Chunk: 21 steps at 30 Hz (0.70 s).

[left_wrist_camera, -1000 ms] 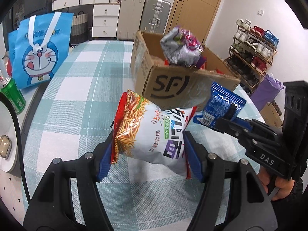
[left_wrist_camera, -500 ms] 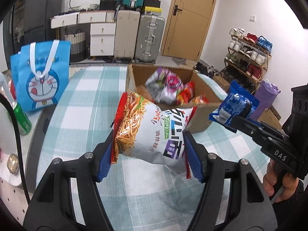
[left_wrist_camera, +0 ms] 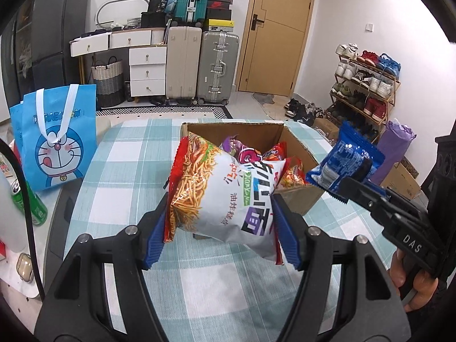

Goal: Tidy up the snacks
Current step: 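Lift and carry both bags in both tools over the box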

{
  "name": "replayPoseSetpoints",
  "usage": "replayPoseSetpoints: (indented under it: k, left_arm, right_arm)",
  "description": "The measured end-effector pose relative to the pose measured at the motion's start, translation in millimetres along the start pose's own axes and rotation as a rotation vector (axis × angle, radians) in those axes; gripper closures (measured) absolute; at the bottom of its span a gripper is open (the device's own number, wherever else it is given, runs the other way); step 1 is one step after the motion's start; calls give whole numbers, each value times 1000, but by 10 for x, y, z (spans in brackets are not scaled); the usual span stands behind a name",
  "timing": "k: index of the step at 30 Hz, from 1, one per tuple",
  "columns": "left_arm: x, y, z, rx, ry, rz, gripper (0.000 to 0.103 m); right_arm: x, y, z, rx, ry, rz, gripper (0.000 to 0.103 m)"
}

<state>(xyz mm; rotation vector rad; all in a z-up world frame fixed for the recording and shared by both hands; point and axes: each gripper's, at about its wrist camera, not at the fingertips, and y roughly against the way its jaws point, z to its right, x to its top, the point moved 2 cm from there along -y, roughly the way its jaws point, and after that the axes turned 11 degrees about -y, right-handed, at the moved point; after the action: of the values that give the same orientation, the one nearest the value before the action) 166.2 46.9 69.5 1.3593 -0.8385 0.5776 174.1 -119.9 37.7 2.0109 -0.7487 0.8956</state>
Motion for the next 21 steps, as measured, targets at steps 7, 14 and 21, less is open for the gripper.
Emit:
replayPoseSetpoints:
  k: [7, 14, 21]
  left_arm:
    - [88, -189, -10, -8, -2, -5, 38]
    - [222, -451, 15, -25, -9, -21, 38]
    - [322, -639, 127, -31, -52, -28, 38]
  right_arm:
    - [-32, -133, 27, -11, -10, -10, 77]
    - [-28, -238, 43, -32, -27, -3, 77]
    - [21, -326, 73, -43, -33, -3, 77]
